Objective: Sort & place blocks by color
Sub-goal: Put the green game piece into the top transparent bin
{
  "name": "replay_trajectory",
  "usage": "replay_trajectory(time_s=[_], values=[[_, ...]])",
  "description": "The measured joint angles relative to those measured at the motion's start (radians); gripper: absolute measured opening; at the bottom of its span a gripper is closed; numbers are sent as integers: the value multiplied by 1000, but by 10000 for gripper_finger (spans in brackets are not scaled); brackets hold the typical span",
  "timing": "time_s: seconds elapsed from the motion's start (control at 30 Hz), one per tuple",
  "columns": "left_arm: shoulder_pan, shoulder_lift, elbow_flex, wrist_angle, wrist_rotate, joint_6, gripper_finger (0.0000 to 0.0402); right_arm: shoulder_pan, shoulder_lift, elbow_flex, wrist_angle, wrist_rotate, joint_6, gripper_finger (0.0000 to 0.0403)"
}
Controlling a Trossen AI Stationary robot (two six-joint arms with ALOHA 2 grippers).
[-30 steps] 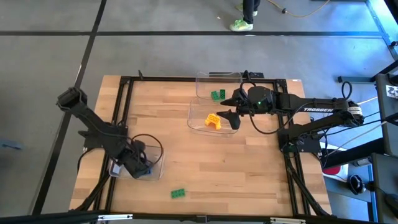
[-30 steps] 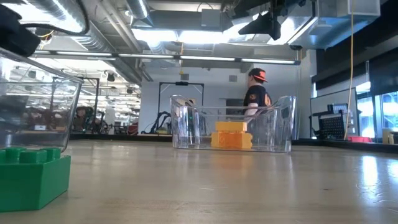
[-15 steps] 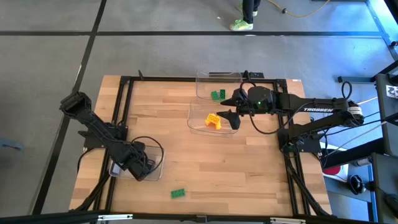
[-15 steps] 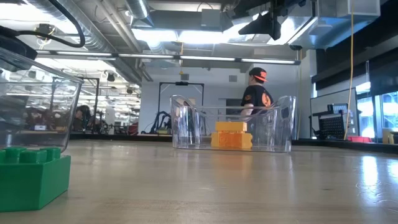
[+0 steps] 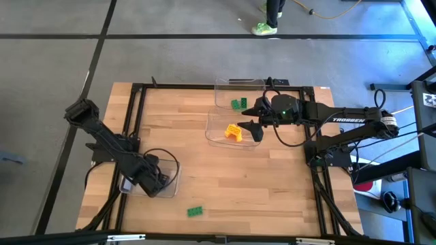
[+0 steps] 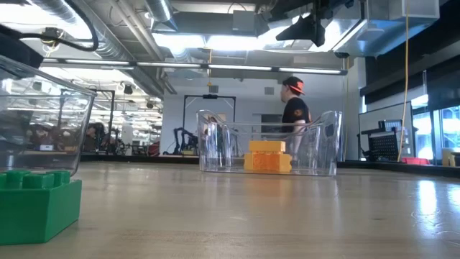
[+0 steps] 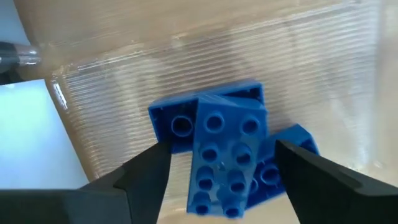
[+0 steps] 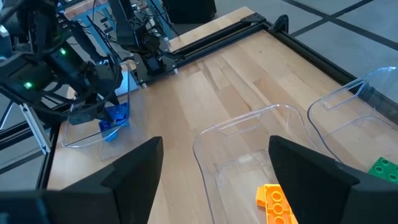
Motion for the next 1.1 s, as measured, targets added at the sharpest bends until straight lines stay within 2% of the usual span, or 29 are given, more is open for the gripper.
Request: replay_trajectory(time_s=[0.13,0.23,0.33,0.43,0.53,0.6,0.67,0.77,0.83,0.9,1.1], values=[[0,-85,0,-17,-14,45,283,0,0,0,0,0,-2,294],[0,-192,0,-20,-74,97,281,0,0,0,-1,0,-2,294],[0,-318,21,-15,-176,236,280,0,0,0,-2,0,-2,294],[8,-416,79,-8,-333,412,279,0,0,0,-3,0,-2,294],[50,-464,142,3,-516,624,279,0,0,0,-3,0,-2,294],[91,-473,184,49,-605,822,279,0,0,0,-3,0,-2,294],[137,-471,218,130,-664,1047,279,0,0,0,-3,0,-2,294],[190,-466,233,349,-744,1413,279,0,0,0,-3,0,-2,294],[219,-466,233,488,-760,1592,279,0,0,0,-2,0,-2,294],[247,-470,233,586,-738,1681,279,0,0,0,-2,0,-2,294],[283,-474,232,622,-653,1720,279,0,0,0,-2,0,0,294]])
